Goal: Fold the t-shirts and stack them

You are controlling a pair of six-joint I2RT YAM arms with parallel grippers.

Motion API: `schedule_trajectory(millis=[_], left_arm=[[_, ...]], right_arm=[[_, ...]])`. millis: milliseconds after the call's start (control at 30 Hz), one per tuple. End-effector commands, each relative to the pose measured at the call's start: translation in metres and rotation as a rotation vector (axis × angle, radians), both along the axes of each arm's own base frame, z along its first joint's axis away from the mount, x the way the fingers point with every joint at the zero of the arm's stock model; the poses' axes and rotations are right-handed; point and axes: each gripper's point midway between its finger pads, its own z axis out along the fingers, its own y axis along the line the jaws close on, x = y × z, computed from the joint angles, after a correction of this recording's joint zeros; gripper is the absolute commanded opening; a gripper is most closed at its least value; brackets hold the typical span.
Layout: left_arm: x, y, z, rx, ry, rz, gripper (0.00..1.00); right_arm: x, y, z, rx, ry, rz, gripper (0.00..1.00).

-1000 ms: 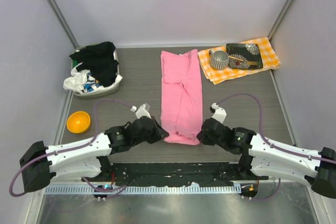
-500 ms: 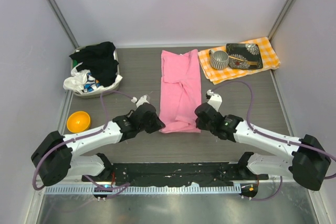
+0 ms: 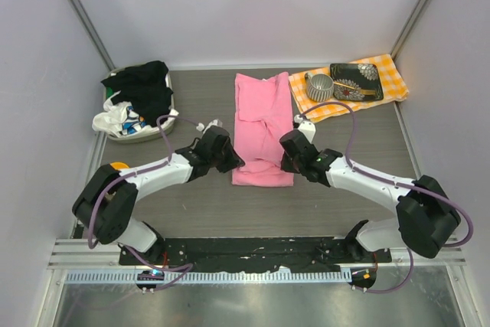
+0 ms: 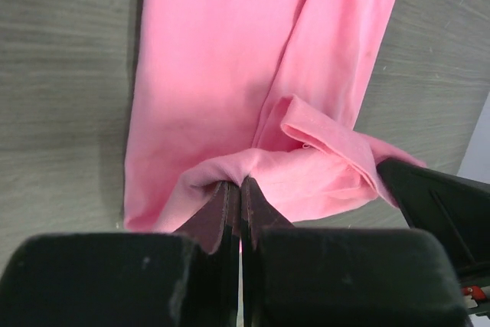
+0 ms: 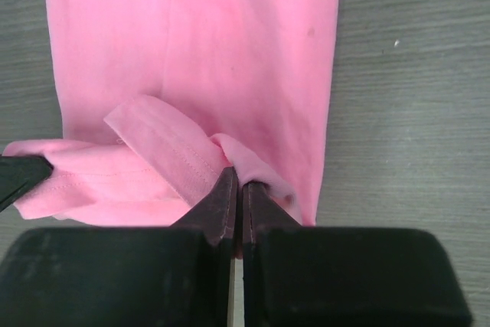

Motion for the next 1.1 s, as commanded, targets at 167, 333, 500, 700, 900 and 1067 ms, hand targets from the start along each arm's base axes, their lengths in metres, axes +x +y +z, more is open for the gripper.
schedule_trajectory(millis=[167, 333, 500, 700, 900, 1067], left_arm=[[0.044, -0.016, 0.018, -0.079, -0.044, -0.030, 0.00], [0.058, -0.012, 0.013, -0.084, -0.031, -0.017, 0.00], [0.077, -0.008, 0.009, -0.095, -0.017, -0.004, 0.00], [0.112, -0.006, 0.003, -0.106, -0.006, 0.023, 0.00], [0.161, 0.003, -0.003, -0.081, -0.002, 0.063, 1.00], [0.204, 0.018, 0.036, -0.184, -0.124, 0.138, 1.00]], right_arm=[[0.046, 0.002, 0.027, 0.037, -0.068, -0.019, 0.01], [0.063, -0.005, 0.022, 0.035, -0.054, -0.036, 0.01], [0.083, -0.007, 0.011, 0.041, -0.028, -0.048, 0.01], [0.112, -0.008, -0.001, 0.052, -0.003, -0.074, 0.01], [0.165, -0.015, -0.009, 0.046, -0.014, -0.153, 0.76], [0.204, -0.031, 0.032, 0.024, -0.210, -0.266, 0.96]])
